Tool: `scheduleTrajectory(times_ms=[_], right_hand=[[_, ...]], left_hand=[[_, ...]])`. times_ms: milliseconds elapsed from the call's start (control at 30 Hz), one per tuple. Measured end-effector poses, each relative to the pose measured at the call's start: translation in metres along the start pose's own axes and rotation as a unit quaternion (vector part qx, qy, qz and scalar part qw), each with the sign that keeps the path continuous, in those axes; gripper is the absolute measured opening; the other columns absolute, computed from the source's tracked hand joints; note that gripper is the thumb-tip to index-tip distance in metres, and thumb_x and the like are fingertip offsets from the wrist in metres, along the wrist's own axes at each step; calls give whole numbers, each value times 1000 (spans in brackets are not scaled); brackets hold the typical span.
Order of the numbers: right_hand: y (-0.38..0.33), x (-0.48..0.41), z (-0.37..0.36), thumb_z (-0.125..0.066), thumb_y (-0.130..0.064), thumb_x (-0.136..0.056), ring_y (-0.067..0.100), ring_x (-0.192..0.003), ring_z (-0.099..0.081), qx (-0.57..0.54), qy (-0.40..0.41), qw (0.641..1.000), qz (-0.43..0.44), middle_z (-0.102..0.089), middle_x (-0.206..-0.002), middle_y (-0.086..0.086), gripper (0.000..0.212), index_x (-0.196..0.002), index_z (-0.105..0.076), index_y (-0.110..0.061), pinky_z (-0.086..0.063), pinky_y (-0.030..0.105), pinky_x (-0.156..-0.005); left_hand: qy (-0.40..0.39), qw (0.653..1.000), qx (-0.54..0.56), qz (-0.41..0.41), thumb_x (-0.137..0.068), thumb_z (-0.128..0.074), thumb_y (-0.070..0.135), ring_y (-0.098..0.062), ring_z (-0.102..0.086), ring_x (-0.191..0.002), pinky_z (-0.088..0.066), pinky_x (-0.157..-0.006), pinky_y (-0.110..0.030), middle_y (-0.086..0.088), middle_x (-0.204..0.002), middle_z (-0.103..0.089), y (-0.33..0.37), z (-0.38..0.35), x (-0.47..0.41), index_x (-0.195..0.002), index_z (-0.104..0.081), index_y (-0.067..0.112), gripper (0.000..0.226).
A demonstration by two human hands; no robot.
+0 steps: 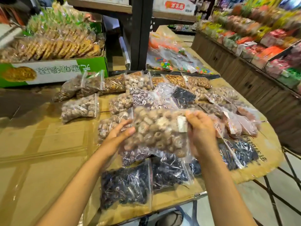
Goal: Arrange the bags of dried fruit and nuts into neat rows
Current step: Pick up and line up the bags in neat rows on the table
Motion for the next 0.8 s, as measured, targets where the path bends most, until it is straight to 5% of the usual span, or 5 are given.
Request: scheduleTrajectory(times_ms=[133,267,400,567,800], right_hand=[[29,-7,-28,-54,-20,-92,30,-81,-60,16,-56,995,-76,-67,-86,9,12,-93,-58,-9,-52,43,-73],[42,-12,-38,-62,-51,-79,26,-113,-57,105,-93,983,-118,-59,-125,8,67,-129,-46,-10,-46,49,-96],[43,-27,-29,-50,-21,-94,15,-77,-63,129,-95,982,-95,-62,-95,2,11,-100,-53,-13,-57,29,-65],[40,-41,4,-47,-19,-95,20,-76,-63,85,-16,992,-94,-62,-94,8,10,-95,-54,-12,-55,23,-57],[51,-56,19,-41,-17,-98,21,-72,-65,-27,74,987,-140,-67,-100,17,20,-97,-56,-6,-56,23,-52]], left_hand=[[42,994,74,67,-20,-93,57,-21,-73,-88,-60,-69,-35,-7,-107,-74,-11,5,-5,-123,-54,11,119],[100,990,71,67,-21,-91,60,-22,-71,-95,-59,-71,-35,-6,-109,-73,-25,19,-5,-126,-56,9,122],[135,988,67,23,-29,-89,60,-21,-71,-87,-57,-56,-28,-4,-101,-75,-9,33,-19,-113,-66,13,100],[221,972,75,-7,-81,-69,40,-13,-71,-73,-56,-50,-24,0,-92,-74,25,87,-88,-111,-64,17,39],[273,928,-243,78,-53,-67,82,-36,-54,-118,-45,-99,-52,-14,-137,-53,23,150,-197,-141,-38,10,118]])
Point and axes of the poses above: each hand's wrist, its own x-axis away from the middle knuckle, its own z-axis out of the back of the hand, y = z × x, the point moved 2 cm from there along -x, towards the middle knuckle
